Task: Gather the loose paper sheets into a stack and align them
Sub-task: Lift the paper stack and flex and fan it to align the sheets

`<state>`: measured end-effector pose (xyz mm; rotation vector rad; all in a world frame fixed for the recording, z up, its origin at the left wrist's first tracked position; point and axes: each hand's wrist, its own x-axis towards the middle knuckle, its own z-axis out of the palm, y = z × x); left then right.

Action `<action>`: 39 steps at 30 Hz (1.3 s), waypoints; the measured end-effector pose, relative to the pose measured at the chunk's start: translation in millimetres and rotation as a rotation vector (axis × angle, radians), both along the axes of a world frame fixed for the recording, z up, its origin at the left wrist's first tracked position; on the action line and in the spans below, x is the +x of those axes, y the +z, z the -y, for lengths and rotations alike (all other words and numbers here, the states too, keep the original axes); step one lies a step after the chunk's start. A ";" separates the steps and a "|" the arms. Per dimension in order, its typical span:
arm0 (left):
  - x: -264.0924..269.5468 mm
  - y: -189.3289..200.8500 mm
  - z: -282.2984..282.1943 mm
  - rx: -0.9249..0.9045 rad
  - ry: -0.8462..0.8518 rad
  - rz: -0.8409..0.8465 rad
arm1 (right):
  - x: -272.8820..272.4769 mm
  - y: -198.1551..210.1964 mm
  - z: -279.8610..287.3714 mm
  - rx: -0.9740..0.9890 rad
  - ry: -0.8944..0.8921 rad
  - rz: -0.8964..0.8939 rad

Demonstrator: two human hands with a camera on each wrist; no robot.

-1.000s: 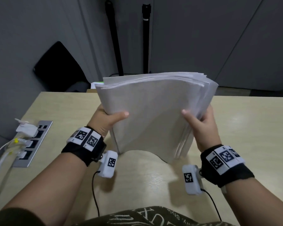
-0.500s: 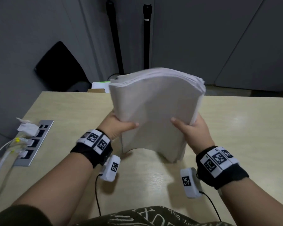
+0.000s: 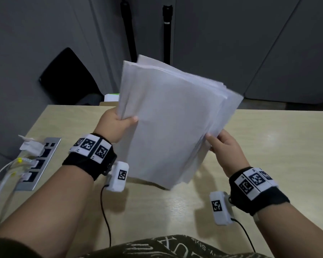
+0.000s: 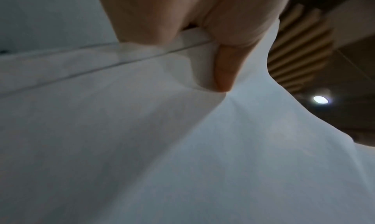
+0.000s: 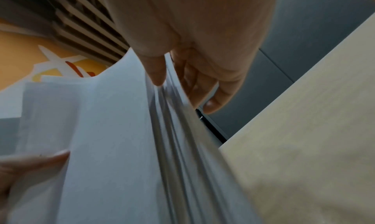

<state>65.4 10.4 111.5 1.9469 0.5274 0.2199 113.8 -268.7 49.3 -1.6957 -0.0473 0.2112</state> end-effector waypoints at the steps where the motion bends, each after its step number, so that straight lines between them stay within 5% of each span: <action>1: -0.5 -5.3 -1.7 -0.086 0.011 -0.009 | -1.4 -0.4 -1.5 -0.002 0.003 -0.009; 4: -3.1 -26.2 -1.3 -0.358 0.059 -0.058 | -5.7 3.0 -3.7 -0.020 -0.013 -0.046; 8: -15.5 -63.3 7.7 -0.488 0.102 -0.246 | -12.6 -0.8 -4.2 -0.230 0.052 -0.084; 12: -20.6 -106.0 5.6 -0.364 0.132 -0.480 | -17.2 -20.7 -5.4 -0.485 0.150 -0.128; 17: -21.2 -133.2 -4.5 -0.183 0.172 -0.714 | -6.1 -27.4 -0.6 -0.592 0.054 -0.037; 21: -22.5 -138.5 -9.6 -0.088 0.153 -0.829 | 6.3 -12.6 2.8 -0.549 -0.096 0.100; 30: -8.5 -142.3 -12.5 0.003 0.100 -0.783 | -12.8 37.9 -21.4 -0.107 -0.259 0.538; 34: -9.4 -136.8 -7.7 -0.100 0.026 -0.769 | -12.3 36.8 -26.8 -0.046 -0.217 0.442; 39: -15.5 -133.4 0.9 -0.216 0.026 -0.714 | -3.9 -6.7 -20.8 -0.348 -0.094 0.065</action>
